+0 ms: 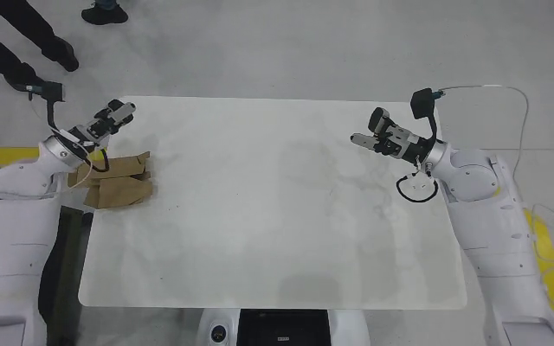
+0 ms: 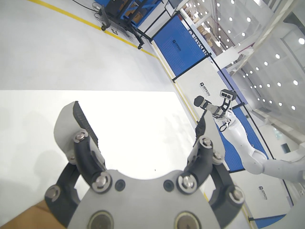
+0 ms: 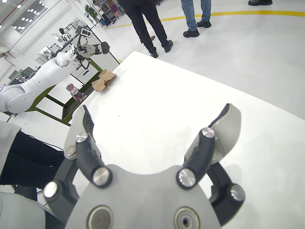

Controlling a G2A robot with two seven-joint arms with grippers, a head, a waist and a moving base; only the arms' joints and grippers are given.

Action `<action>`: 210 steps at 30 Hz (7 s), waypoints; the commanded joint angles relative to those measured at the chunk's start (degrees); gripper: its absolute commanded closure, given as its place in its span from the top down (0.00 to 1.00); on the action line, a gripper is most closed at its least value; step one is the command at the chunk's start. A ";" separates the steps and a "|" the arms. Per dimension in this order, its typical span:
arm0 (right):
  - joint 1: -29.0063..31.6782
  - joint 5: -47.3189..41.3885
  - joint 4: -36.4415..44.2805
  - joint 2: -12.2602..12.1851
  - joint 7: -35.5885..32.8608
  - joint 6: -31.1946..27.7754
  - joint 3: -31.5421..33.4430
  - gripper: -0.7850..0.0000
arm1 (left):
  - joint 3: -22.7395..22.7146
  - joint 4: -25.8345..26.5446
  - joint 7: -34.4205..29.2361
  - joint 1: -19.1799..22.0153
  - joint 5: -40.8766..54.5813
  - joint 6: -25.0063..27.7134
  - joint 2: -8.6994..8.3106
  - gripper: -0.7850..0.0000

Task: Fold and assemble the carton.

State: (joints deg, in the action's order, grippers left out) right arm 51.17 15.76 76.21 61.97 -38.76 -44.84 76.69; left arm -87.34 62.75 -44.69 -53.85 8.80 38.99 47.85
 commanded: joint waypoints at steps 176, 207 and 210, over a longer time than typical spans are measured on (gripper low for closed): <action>-3.74 -31.46 -1.28 0.37 -25.79 11.71 -9.05 1.00 | 43.62 1.94 -25.60 29.30 18.27 -5.00 14.84 0.00; -8.09 -39.07 -2.75 2.49 -30.78 10.11 -18.54 0.00 | 51.02 -7.25 -23.93 34.69 25.25 -3.32 19.76 0.72; -8.42 -39.61 -3.19 2.58 -30.84 10.17 -19.03 0.00 | 51.06 -7.06 -23.78 34.96 25.38 -3.17 19.88 1.00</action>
State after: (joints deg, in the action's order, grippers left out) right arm 42.84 -23.79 73.18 64.53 -69.61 -34.67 57.78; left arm -36.27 55.58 -68.56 -18.94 34.03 35.73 67.69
